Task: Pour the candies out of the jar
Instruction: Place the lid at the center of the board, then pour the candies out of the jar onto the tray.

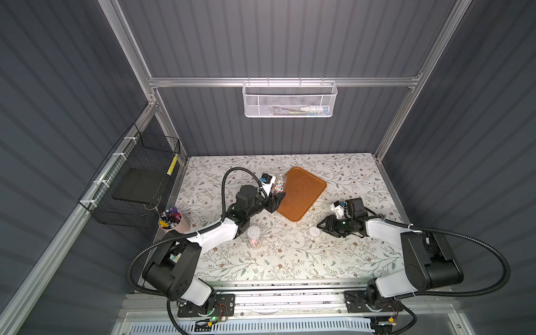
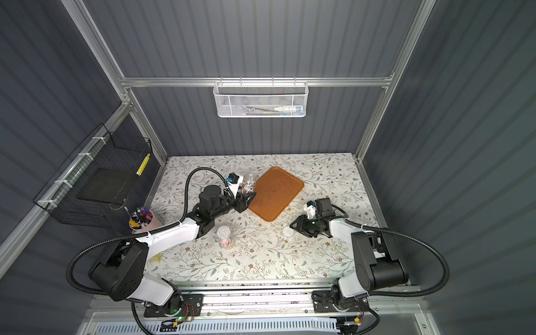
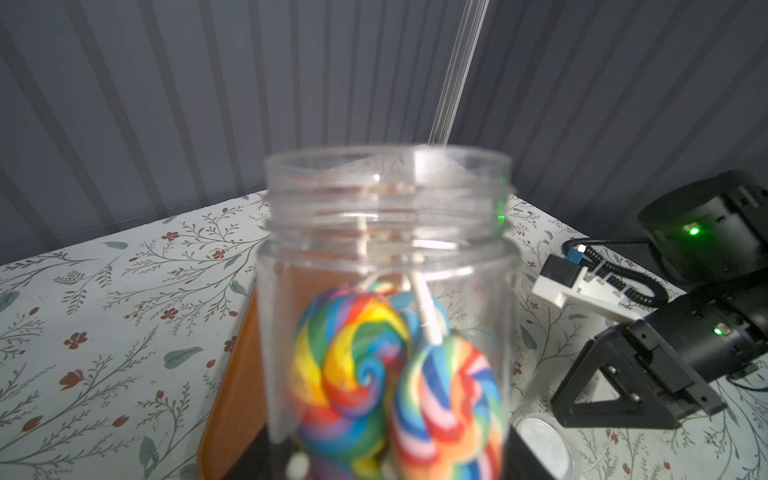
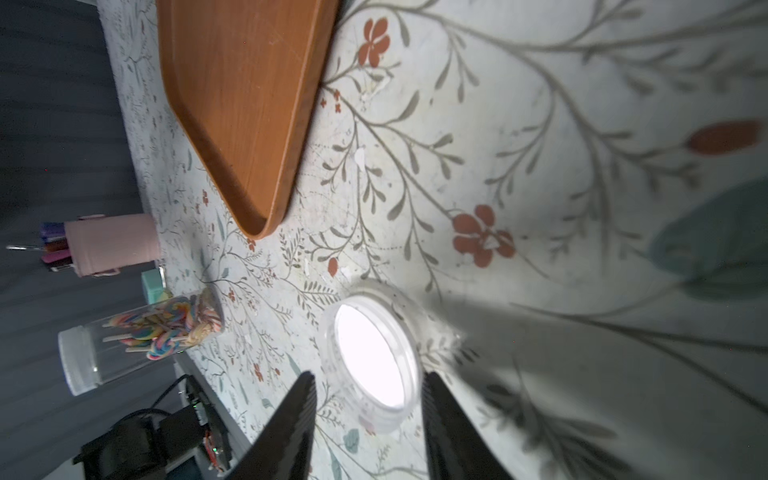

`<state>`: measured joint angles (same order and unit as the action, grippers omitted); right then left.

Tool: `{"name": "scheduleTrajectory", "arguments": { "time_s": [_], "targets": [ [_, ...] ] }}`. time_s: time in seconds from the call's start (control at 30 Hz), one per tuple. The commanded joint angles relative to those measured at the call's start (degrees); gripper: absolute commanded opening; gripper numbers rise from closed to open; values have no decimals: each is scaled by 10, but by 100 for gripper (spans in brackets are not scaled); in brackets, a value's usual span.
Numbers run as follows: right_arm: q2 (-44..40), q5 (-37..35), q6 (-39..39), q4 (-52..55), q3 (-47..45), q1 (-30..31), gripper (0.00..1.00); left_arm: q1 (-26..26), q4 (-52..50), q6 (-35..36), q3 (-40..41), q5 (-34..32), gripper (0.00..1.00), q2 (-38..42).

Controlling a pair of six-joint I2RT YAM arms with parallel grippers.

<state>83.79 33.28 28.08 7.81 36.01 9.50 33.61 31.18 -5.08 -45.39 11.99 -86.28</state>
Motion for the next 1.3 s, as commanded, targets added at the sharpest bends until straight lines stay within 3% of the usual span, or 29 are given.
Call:
{"name": "scheduleTrajectory", "arguments": {
  "time_s": [0.0, 0.13, 0.2, 0.27, 0.43, 0.73, 0.87, 1.03, 1.27],
  "targets": [
    [-45, -111, -31, 95, 52, 1, 48, -2, -19, 27, -18, 13, 0, -10],
    [-89, -189, -46, 141, 111, 2, 59, -9, -83, 52, -50, 35, 0, -31],
    [-98, -206, -51, 161, 141, 1, 69, -14, -118, 67, -68, 51, 0, -43],
    [-98, -214, -53, 159, 167, 1, 98, -17, -167, 93, -94, 62, 0, -57],
    [-90, -236, -55, 125, 191, 1, 99, -27, -317, 161, -173, 59, 0, -99],
    [-90, -238, -62, 88, 186, 1, 99, -28, -577, 276, -349, -20, 0, -182],
    [-92, -242, -68, 82, 182, 1, 99, -28, -701, 318, -472, -48, 0, -249],
    [-93, -237, -66, 73, 175, 0, 99, -26, -828, 344, -598, -66, 0, -330],
    [-91, -218, -57, 59, 168, 0, 99, 5, -992, 362, -760, -155, 0, -425]
  ]
}}
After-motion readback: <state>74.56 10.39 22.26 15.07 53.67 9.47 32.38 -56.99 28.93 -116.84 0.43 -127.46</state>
